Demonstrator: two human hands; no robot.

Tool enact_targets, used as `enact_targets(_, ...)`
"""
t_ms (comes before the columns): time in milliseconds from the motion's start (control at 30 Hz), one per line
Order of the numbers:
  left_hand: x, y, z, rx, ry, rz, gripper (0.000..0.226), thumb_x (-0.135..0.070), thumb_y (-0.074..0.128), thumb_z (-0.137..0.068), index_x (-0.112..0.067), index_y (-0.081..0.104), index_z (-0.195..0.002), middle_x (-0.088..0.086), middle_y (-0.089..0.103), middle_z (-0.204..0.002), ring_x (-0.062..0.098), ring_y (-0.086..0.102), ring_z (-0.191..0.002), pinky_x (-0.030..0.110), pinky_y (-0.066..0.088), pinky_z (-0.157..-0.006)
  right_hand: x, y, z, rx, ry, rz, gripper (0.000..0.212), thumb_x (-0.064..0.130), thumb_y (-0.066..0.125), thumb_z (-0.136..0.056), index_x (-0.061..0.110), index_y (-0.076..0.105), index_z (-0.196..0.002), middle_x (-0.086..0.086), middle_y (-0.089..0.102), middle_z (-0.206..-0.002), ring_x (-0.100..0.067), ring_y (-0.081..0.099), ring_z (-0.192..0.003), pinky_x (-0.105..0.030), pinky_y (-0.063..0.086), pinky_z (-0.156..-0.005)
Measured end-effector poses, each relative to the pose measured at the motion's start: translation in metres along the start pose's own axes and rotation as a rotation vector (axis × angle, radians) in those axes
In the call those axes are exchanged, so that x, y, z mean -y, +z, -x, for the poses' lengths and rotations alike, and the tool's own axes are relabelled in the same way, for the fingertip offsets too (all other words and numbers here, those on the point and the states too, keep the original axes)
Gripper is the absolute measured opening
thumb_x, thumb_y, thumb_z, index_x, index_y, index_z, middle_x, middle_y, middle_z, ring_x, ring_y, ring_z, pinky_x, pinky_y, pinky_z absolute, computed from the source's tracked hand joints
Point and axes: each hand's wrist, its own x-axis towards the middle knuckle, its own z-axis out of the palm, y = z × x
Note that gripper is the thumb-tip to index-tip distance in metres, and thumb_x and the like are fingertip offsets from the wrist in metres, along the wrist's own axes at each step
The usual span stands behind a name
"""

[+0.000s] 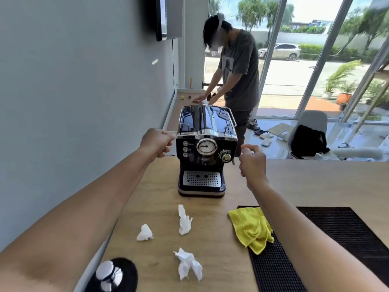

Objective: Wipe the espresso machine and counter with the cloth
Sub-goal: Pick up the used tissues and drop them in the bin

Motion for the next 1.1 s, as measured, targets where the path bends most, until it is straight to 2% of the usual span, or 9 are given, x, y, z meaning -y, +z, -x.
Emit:
enact_targets(133,0.064,0.000,0.025,0.035,-0.093,-0.195,0.006,-0.022,0.063,-0.088,-0.020,0.065,-0.083,0.001,0.064,-0.083,0.017,0.058,-0.067,0.026,0.045,-0.058,-0.055,0.010,0.061,0.184,0.020,0.100,0.018,0.012,0.046,-0.094,0.019,0.063,-0.095,-0.001,0.052,-0.062,-0.015,0.042,-0.044,-0.023,0.034,-0.039)
enact_targets(233,0.120,0.011,0.048,0.151,-0.212,-0.434,0.008,-0.022,0.063,-0.086,-0.026,0.066,-0.093,0.000,0.066,-0.098,0.015,0.056,-0.078,0.025,0.045,-0.063,-0.093,0.021,0.102,0.525,0.100,0.372,0.018,0.021,0.053,-0.090,0.021,0.065,-0.104,0.002,0.059,-0.068,-0.012,0.050,-0.044,-0.023,0.039,-0.038)
enact_targets(333,0.172,0.026,0.067,0.248,-0.261,-0.721,0.036,-0.024,0.068,-0.083,-0.031,0.063,-0.118,0.002,0.060,-0.124,0.018,0.058,-0.105,0.024,0.047,-0.079,-0.110,0.026,0.139,0.858,0.052,0.672,0.042,0.036,0.061,-0.085,0.028,0.057,-0.127,0.003,0.058,-0.101,-0.014,0.062,-0.077,-0.028,0.051,-0.063)
enact_targets(433,0.209,0.038,0.086,0.201,-0.275,-0.929,0.044,-0.027,0.060,-0.088,-0.037,0.056,-0.130,0.005,0.046,-0.138,0.026,0.050,-0.122,0.032,0.044,-0.100,-0.117,0.027,0.172,1.031,-0.166,0.958,0.058,0.048,0.060,-0.086,0.034,0.042,-0.139,0.000,0.042,-0.130,-0.023,0.059,-0.108,-0.033,0.047,-0.082)
enact_targets(633,0.231,0.037,0.122,-0.031,-0.220,-0.759,0.019,-0.013,0.055,-0.087,-0.025,0.070,-0.092,0.004,0.055,-0.110,0.024,0.059,-0.103,0.034,0.050,-0.088,-0.136,0.036,0.197,1.064,-0.331,1.020,0.039,0.032,0.056,-0.094,0.021,0.051,-0.131,-0.005,0.046,-0.123,-0.030,0.057,-0.106,-0.039,0.050,-0.081)
enact_targets(767,0.231,0.034,0.141,-0.094,-0.261,-0.639,0.025,-0.011,0.058,-0.082,-0.032,0.063,-0.068,0.000,0.065,-0.100,0.019,0.063,-0.089,0.027,0.050,-0.076,-0.140,0.035,0.190,1.059,-0.369,1.006,0.023,0.026,0.050,-0.097,0.017,0.063,-0.113,-0.003,0.054,-0.116,-0.029,0.059,-0.104,-0.042,0.051,-0.083)
enact_targets(933,0.221,0.034,0.165,-0.163,-0.346,-0.392,0.016,-0.009,0.066,-0.078,-0.018,0.073,-0.067,-0.003,0.074,-0.071,0.011,0.071,-0.072,0.028,0.057,-0.074,-0.125,0.051,0.149,0.849,-0.462,0.978,0.024,0.024,0.052,-0.095,0.021,0.071,-0.109,-0.003,0.046,-0.134,-0.024,0.043,-0.119,-0.034,0.039,-0.093)
enact_targets(1000,0.218,0.035,0.177,-0.187,-0.373,-0.312,0.015,-0.009,0.066,-0.080,-0.016,0.075,-0.071,-0.003,0.075,-0.071,0.011,0.072,-0.072,0.031,0.058,-0.075,-0.121,0.065,0.134,0.864,-0.451,1.017,0.020,0.027,0.057,-0.094,0.021,0.072,-0.105,-0.006,0.042,-0.140,-0.027,0.040,-0.124,-0.037,0.037,-0.099)
enact_targets(1100,0.215,0.036,0.195,-0.213,-0.401,-0.281,0.014,-0.013,0.064,-0.084,-0.018,0.075,-0.079,-0.004,0.075,-0.077,0.009,0.070,-0.076,0.019,0.048,-0.063,-0.124,0.083,0.125,0.987,-0.344,1.043,0.020,0.031,0.062,-0.090,0.020,0.071,-0.104,-0.007,0.039,-0.142,-0.029,0.042,-0.121,-0.038,0.040,-0.099)
